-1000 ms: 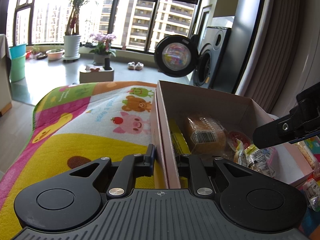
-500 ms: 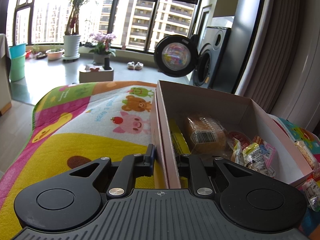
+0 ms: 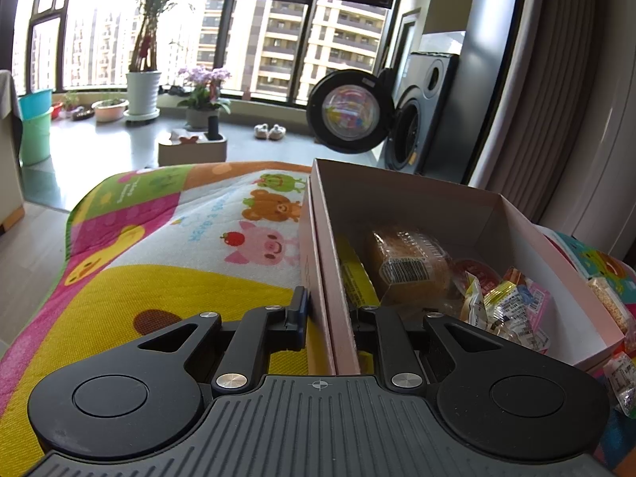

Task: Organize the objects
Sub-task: 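Move the right tool to the bagged yellow bun and grasp it, then carry the bagged yellow bun over the box with the right tool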

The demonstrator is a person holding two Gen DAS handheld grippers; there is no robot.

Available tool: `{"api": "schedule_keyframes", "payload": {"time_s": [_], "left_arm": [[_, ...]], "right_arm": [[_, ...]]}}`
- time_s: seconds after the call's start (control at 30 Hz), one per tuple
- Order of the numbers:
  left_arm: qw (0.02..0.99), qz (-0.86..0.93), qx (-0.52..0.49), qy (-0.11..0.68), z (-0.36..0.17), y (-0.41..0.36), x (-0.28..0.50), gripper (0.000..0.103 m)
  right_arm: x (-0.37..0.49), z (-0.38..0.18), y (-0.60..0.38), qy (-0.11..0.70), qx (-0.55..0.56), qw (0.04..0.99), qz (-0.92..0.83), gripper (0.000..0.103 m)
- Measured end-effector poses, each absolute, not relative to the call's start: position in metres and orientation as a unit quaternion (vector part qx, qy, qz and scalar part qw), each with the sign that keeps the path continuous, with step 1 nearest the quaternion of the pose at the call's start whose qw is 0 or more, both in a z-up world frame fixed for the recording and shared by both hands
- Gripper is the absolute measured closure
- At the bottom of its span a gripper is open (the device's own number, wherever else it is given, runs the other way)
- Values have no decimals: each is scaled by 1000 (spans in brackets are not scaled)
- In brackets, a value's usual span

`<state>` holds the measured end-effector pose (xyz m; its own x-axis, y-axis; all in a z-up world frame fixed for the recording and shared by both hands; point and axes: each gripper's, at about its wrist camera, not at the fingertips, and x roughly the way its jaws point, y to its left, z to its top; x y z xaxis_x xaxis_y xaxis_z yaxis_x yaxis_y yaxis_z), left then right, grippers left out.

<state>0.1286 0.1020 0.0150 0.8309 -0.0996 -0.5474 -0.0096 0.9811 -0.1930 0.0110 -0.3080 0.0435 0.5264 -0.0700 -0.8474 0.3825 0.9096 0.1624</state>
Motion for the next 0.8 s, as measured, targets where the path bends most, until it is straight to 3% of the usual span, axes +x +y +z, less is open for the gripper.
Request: {"api": "schedule_keyframes", "payload": {"time_s": [0.07, 0.13, 0.17, 0.23, 0.27, 0.5, 0.8], "left_arm": [[952, -24, -94, 291, 14, 102, 129, 86], [952, -24, -94, 291, 14, 102, 130, 86], [952, -24, -95, 291, 14, 102, 130, 86], [951, -24, -95, 292, 13, 103, 130, 86], [951, -24, -95, 292, 13, 103, 131, 86], [951, -24, -95, 292, 13, 103, 131, 86], [951, -24, -95, 292, 13, 103, 131, 86]], "right_arm": [[18, 35, -303, 474, 158, 856, -131, 11], [23, 29, -295, 476, 139, 858, -135, 18], [23, 30, -290, 474, 123, 861, -134, 23], [23, 32, -281, 475, 98, 865, -128, 43], [22, 33, -278, 477, 93, 865, -125, 44], [0, 38, -239, 497, -4, 860, -116, 47], [-23, 62, -179, 512, 16, 859, -6, 48]]}}
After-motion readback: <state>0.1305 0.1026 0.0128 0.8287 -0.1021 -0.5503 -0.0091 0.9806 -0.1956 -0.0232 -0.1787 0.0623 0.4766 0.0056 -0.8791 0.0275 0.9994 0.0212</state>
